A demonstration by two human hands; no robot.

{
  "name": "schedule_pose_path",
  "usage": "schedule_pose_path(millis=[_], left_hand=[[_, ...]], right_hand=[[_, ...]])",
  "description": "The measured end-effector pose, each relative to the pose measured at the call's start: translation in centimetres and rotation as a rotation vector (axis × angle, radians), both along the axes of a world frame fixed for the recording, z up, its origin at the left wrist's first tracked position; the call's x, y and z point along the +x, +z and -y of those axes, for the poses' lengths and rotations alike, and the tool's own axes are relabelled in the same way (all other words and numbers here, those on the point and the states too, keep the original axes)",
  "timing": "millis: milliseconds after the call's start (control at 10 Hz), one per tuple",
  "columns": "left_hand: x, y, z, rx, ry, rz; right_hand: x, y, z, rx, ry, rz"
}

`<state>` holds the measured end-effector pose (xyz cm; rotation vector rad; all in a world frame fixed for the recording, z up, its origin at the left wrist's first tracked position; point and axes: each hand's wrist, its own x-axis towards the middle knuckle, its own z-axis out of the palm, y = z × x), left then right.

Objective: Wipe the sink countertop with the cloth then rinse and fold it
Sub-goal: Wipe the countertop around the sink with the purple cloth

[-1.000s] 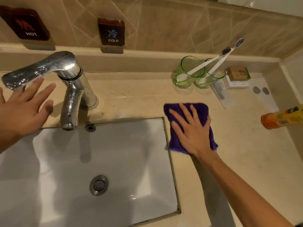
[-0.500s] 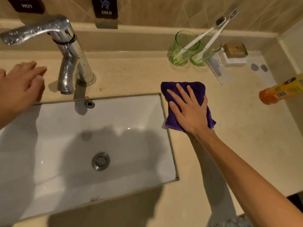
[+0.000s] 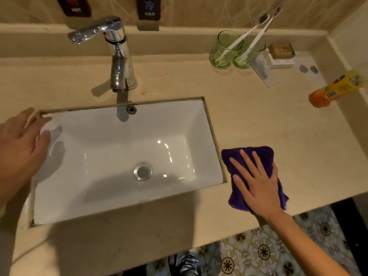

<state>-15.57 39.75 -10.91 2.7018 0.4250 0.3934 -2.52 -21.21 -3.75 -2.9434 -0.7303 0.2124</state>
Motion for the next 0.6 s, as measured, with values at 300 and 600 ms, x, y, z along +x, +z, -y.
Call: schedule_pose_path(millis=[300, 600], left_hand=[[-5.0, 5.2, 1.4, 0.101, 0.164, -0.313], [-4.9, 4.5, 1.6, 0.124, 0.245, -0.390]], right_hand=[[-6.3, -0.2, -0.6, -0.036, -0.168, -0.046], [-18.8, -0.4, -18.0, 0.018, -0.007, -0.015]])
